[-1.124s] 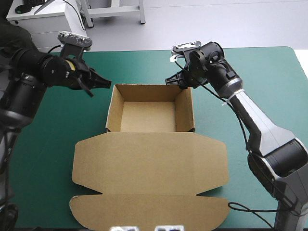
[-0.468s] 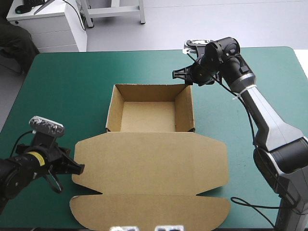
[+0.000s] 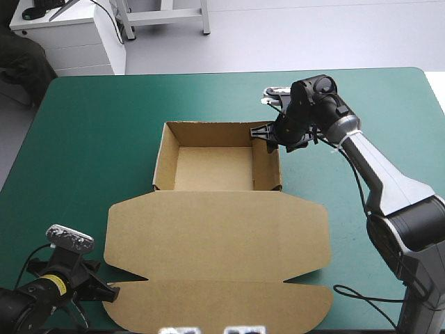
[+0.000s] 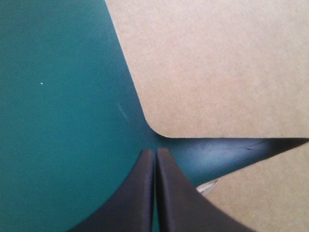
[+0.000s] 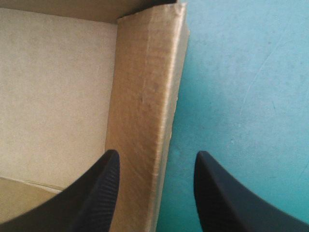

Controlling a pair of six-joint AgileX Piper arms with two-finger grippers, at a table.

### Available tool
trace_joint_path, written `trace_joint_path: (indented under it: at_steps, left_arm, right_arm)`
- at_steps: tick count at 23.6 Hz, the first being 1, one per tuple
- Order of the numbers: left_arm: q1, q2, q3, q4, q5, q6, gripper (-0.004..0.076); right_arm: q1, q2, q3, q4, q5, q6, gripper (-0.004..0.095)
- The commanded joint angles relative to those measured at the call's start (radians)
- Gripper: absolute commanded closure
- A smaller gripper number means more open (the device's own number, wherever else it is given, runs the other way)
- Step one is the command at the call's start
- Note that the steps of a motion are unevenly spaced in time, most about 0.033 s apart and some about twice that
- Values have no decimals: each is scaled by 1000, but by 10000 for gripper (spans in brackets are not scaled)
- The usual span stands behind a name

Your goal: Fold the box

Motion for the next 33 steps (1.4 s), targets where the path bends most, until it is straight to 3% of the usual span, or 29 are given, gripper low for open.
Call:
trace_joint_path:
  at_steps: [1, 6, 11, 15, 17, 21, 26, 33]
  left_arm:
    - [-3, -39, -22, -5, -71, -23, 731]
    - [-3, -66, -22, -3, -74, -23, 731]
    - [-3, -67, -16, -1, -107, -23, 731]
    - [-3, -67, -9, 5, -126, -21, 731]
    - [-3, -67, -9, 5, -128, -13, 731]
    - [-3, -67, -9, 5, -128, -13, 731]
    - [-3, -67, -9, 5, -126, -13, 731]
    - [-3, -67, -9, 5, -126, -17, 731]
  right_arm:
    - [-4, -61, -2, 34, -35, -13, 469]
    - [-4, -33, 15, 55, -43, -13, 485]
    - [-4, 52, 15, 102, -41, -25, 601]
    - [-4, 79, 15, 88, -38, -27, 812]
    - [-4, 70, 13, 27, -43, -27, 925]
    - [-28, 34, 13, -80, -62, -13, 926]
    - [-129, -26, 13, -195, -5, -13, 926]
    - [-330, -113, 13, -237, 3, -53, 927]
